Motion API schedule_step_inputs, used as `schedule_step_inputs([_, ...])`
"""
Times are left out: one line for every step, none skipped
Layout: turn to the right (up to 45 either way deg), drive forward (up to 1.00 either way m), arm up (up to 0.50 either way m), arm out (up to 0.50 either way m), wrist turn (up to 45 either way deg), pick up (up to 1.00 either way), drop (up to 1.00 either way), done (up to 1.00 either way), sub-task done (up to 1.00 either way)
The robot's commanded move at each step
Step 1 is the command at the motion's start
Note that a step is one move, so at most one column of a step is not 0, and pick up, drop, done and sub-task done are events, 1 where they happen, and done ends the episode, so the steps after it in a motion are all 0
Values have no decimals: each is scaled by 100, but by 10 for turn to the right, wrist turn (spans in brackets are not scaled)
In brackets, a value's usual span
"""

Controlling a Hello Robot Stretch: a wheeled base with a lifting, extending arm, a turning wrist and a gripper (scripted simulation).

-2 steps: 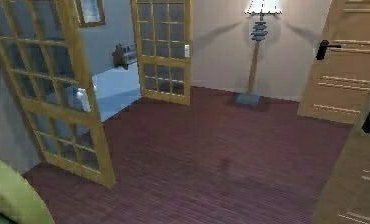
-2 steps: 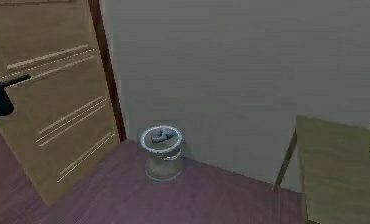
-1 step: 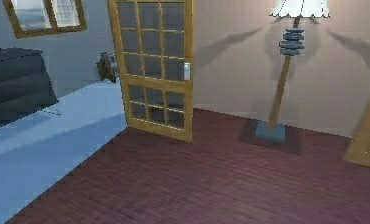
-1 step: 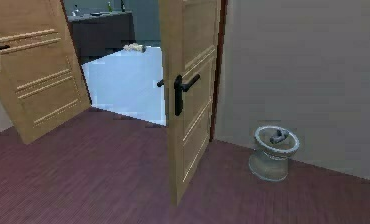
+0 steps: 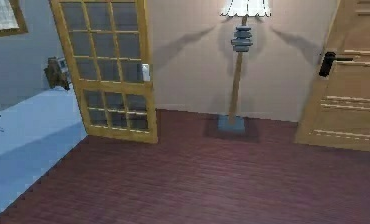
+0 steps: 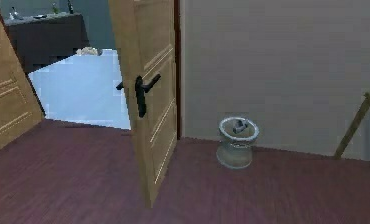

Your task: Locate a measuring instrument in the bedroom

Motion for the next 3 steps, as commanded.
schedule_step_inputs([0,25,0,0,0,0,0,0,0])
schedule_step_inputs([-270,0,0,0,0,0,0,0,0])
schedule_step_inputs([0,55,0,0,0,0,0,0,0])
